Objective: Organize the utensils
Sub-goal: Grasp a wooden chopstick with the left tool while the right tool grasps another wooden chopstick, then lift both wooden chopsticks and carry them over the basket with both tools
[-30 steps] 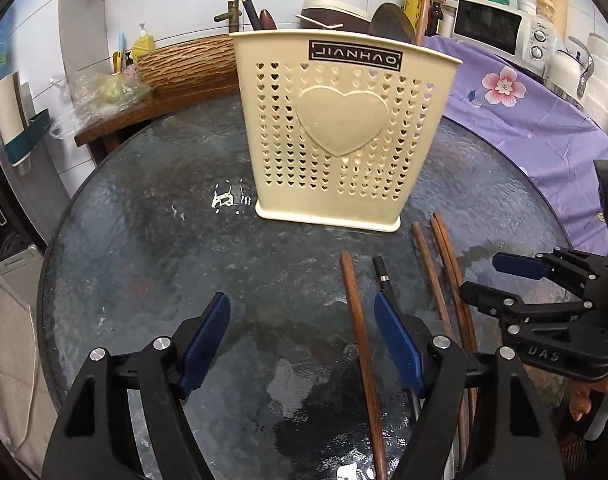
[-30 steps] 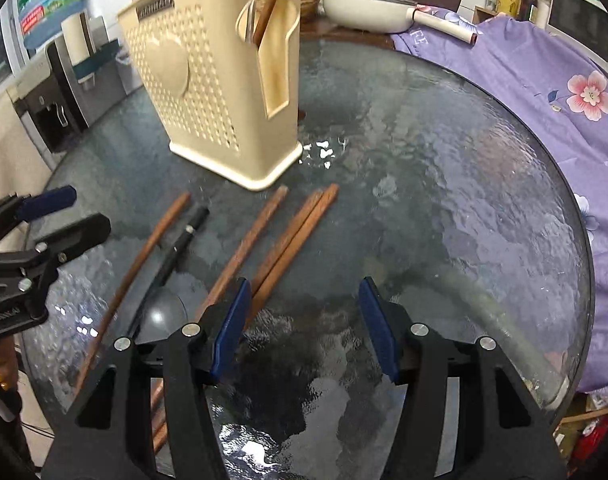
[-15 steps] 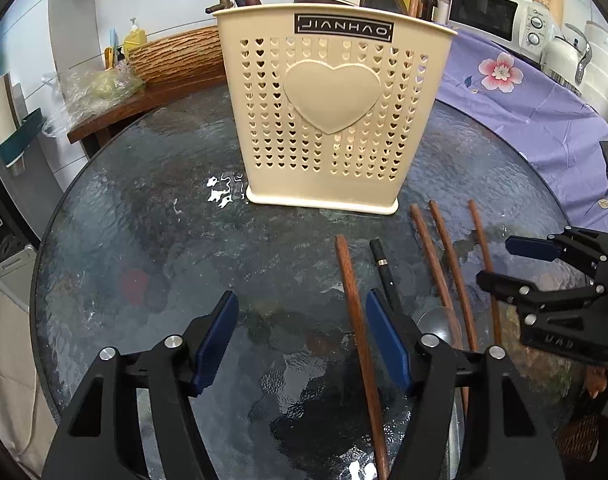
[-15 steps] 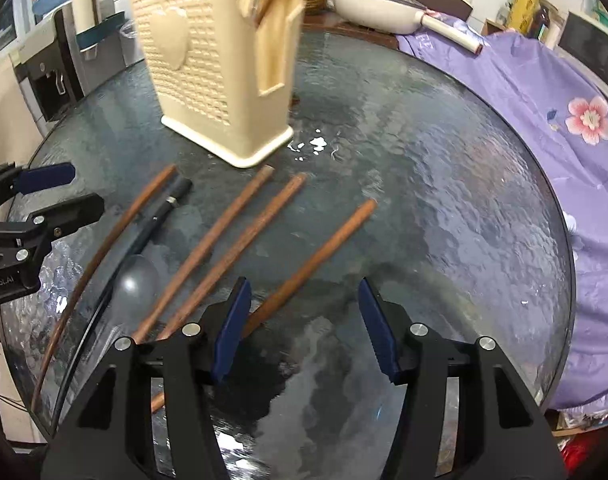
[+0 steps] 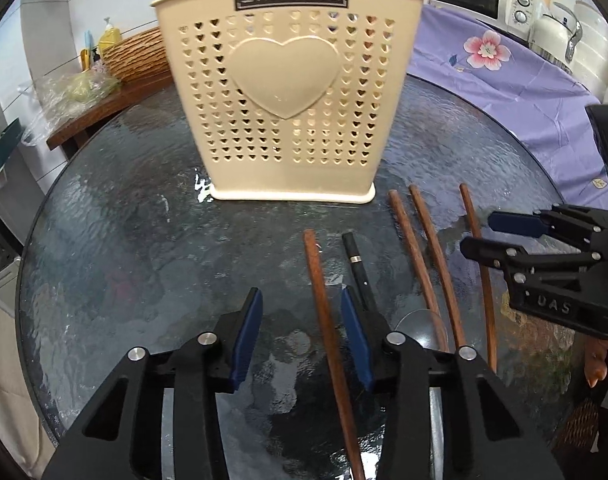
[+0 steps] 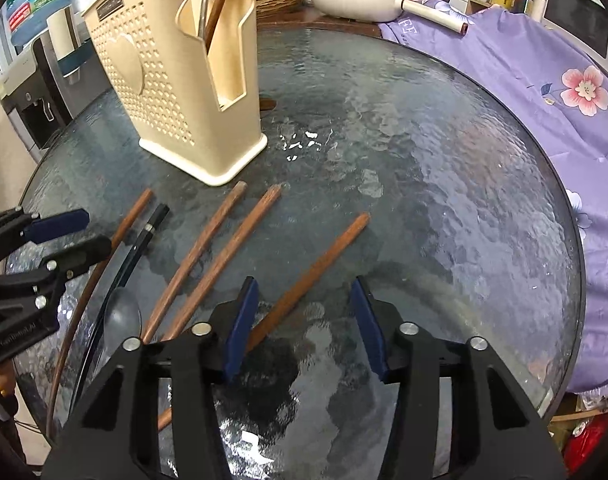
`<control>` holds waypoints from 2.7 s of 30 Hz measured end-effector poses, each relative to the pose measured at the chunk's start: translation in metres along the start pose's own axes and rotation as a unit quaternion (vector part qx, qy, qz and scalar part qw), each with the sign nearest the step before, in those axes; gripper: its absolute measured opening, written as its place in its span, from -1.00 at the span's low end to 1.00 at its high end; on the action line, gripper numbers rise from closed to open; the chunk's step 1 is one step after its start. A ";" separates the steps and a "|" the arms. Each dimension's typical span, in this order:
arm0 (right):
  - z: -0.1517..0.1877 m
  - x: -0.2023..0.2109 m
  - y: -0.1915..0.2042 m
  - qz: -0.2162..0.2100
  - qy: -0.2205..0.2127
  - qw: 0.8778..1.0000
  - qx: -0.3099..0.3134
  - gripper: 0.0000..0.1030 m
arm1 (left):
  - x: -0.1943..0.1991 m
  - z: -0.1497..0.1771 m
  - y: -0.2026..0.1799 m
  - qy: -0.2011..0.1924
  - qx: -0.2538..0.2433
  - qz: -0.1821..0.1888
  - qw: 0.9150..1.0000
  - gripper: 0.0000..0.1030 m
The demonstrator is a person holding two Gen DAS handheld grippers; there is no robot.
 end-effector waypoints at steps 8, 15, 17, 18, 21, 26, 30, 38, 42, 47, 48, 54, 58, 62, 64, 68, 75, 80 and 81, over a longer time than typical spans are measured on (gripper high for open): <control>-0.013 -0.007 -0.002 -0.005 -0.004 1.000 -0.010 -0.40 | -0.012 -0.004 -0.002 0.014 -0.014 -0.006 1.000 -0.63; -0.029 -0.017 -0.005 -0.037 -0.002 0.999 -0.038 -0.63 | -0.019 -0.014 -0.007 0.020 -0.020 -0.006 1.000 -0.72; -0.032 -0.019 -0.005 -0.040 0.000 0.998 -0.043 -0.63 | -0.021 -0.017 -0.006 0.021 -0.019 -0.004 1.000 -0.73; -0.033 -0.020 -0.006 -0.040 0.002 0.998 -0.044 -0.63 | -0.021 -0.018 -0.008 0.022 -0.018 -0.003 1.000 -0.73; -0.041 -0.026 -0.007 -0.037 0.009 0.998 -0.044 -0.63 | -0.024 -0.023 -0.007 0.027 -0.011 0.002 1.000 -0.74; -0.047 -0.032 -0.003 -0.015 0.015 0.999 -0.035 -0.63 | -0.027 -0.030 -0.004 0.029 -0.002 0.003 1.000 -0.83; -0.047 -0.034 0.000 0.005 0.011 1.000 -0.027 -0.66 | -0.028 -0.032 -0.001 0.028 0.006 0.003 1.000 -0.84; -0.041 -0.032 -0.004 0.008 -0.004 0.999 -0.047 -0.85 | -0.030 -0.032 -0.002 0.018 0.017 -0.004 1.000 -0.86; -0.043 -0.034 -0.009 -0.003 -0.009 0.998 -0.059 -0.85 | -0.031 -0.032 -0.001 0.018 0.022 -0.001 1.000 -0.86; -0.042 -0.034 -0.016 -0.035 -0.014 0.996 -0.083 -0.85 | -0.031 -0.033 0.003 0.016 0.034 0.008 0.999 -0.87; -0.042 -0.033 -0.019 -0.045 -0.015 0.995 -0.090 -0.85 | -0.030 -0.034 0.004 0.014 0.037 0.010 0.999 -0.87; -0.041 -0.022 -0.024 -0.089 -0.032 0.990 -0.109 -0.85 | -0.008 -0.038 0.017 -0.005 0.061 0.033 0.998 -0.87; -0.043 0.002 -0.023 -0.110 -0.060 0.986 -0.105 -0.85 | 0.014 -0.043 0.021 -0.029 0.064 0.039 0.997 -0.87; -0.047 0.027 -0.023 -0.133 -0.091 0.981 -0.105 -0.85 | 0.036 -0.045 0.019 -0.052 0.064 0.047 0.996 -0.87; -0.049 0.041 -0.021 -0.146 -0.107 0.978 -0.103 -0.85 | 0.050 -0.046 0.018 -0.067 0.064 0.053 0.994 -0.87; -0.051 0.069 -0.015 -0.154 -0.135 0.975 -0.086 -0.85 | 0.073 -0.049 0.014 -0.091 0.060 0.057 0.992 -0.87; -0.045 0.113 -0.003 -0.160 -0.180 0.969 -0.059 -0.85 | 0.097 -0.049 0.009 -0.116 0.055 0.064 0.990 -0.87; -0.047 0.139 -0.004 -0.163 -0.208 0.963 -0.046 -0.86 | 0.116 -0.049 0.008 -0.136 0.053 0.071 0.987 -0.87; -0.047 0.146 -0.004 -0.164 -0.215 0.962 -0.044 -0.86 | 0.118 -0.049 0.008 -0.138 0.053 0.072 0.986 -0.87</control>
Point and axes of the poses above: each gripper's, at about its wrist camera, not at the fingertips, and x roughly against the way its jaws point, y to its left, z to its underside, the point moved 5 cm from there along -x, roughly the way its jaws point, and after that the axes turned 2 degrees about x, right-handed, at the moved point
